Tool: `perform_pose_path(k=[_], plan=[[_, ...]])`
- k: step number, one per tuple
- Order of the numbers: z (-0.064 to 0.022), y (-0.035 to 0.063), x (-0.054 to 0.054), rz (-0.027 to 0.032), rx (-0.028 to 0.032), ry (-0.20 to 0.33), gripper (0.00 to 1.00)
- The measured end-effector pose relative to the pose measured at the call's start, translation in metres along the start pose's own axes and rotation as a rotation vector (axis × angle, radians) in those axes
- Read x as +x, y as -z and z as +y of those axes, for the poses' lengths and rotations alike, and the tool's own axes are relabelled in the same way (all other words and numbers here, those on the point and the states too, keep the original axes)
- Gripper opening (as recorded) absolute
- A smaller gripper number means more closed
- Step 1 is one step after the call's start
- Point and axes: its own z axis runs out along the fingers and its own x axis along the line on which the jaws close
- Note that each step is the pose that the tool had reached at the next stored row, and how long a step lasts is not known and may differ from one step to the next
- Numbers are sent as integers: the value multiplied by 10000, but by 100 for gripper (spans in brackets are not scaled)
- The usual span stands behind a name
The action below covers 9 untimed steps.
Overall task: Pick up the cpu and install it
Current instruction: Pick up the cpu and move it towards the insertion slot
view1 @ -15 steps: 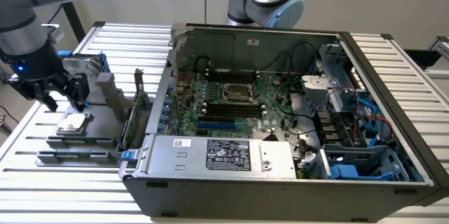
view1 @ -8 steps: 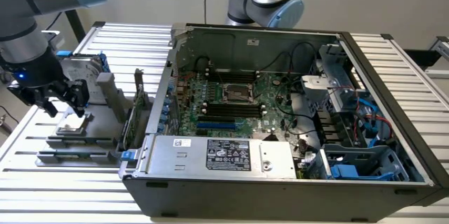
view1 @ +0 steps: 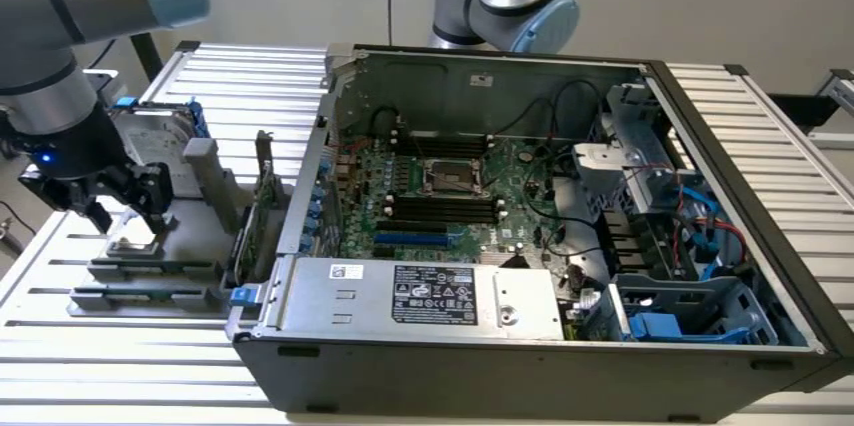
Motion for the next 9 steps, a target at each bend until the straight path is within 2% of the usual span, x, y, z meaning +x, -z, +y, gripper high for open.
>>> perform_pose_path(k=[3,9], plan=[[-1,-26,-1,27,-30,-11,65],[-1,-74,-6,60,-130,-43,65]])
